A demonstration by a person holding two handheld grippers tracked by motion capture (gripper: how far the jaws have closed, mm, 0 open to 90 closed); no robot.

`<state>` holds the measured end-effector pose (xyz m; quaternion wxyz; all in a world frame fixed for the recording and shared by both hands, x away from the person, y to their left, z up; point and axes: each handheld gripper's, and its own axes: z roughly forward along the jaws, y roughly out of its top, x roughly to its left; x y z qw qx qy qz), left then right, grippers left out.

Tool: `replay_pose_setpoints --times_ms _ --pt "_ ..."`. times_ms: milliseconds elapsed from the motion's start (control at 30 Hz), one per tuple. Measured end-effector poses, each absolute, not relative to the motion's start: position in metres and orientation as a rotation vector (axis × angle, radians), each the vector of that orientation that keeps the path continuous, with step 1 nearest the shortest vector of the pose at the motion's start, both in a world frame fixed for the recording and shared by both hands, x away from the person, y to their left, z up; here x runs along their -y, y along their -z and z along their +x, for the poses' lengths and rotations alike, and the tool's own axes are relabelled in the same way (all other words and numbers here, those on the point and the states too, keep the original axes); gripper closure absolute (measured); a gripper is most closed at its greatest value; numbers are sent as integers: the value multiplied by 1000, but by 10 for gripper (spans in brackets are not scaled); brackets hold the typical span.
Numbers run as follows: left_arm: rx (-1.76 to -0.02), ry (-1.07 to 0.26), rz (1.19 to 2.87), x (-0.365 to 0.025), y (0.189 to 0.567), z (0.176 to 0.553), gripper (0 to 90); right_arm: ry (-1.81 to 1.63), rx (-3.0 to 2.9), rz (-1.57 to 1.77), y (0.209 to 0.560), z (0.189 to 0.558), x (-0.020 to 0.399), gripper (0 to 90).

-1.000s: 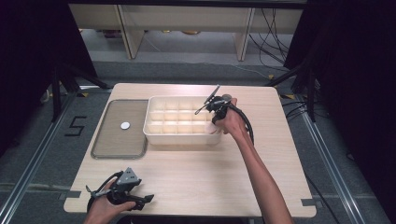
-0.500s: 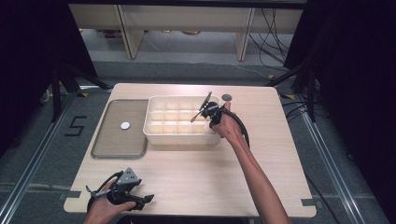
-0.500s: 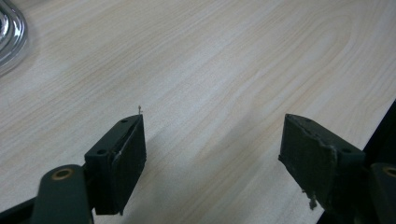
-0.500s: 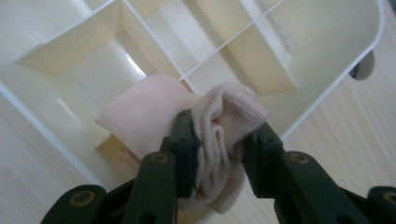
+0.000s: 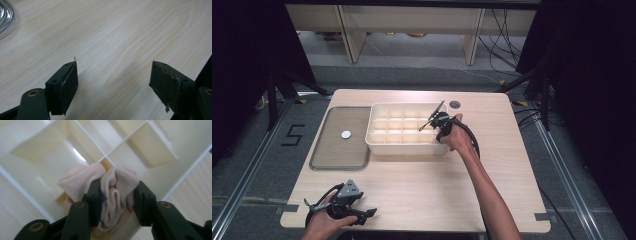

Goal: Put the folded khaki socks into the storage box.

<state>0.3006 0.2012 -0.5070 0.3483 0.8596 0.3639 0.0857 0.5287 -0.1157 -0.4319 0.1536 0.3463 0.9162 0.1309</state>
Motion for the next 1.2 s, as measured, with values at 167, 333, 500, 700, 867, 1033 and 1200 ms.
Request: replay_pose_setpoints --times_ms 167,333,500,700,867,1033,1200 --pt "-931 -254 2237 -202 506 301 223 -440 -2592 1019 410 526 117 556" --pt "-913 -253 2239 -202 507 302 223 -479 -2612 1000 404 525 121 766" --pt "-944 -212 2223 -201 508 301 223 -417 -2646 995 422 527 119 814" --pt "-952 -229 2228 -202 509 302 223 -352 -2668 979 441 528 114 814" --pt "-948 -221 2224 -201 508 301 224 -347 -2672 982 439 529 114 791" --pt "-967 -217 2220 -202 509 302 224 -442 -2632 1054 429 527 120 732" --pt "-947 -215 2221 -202 507 302 223 -548 -2588 1082 411 523 130 705"
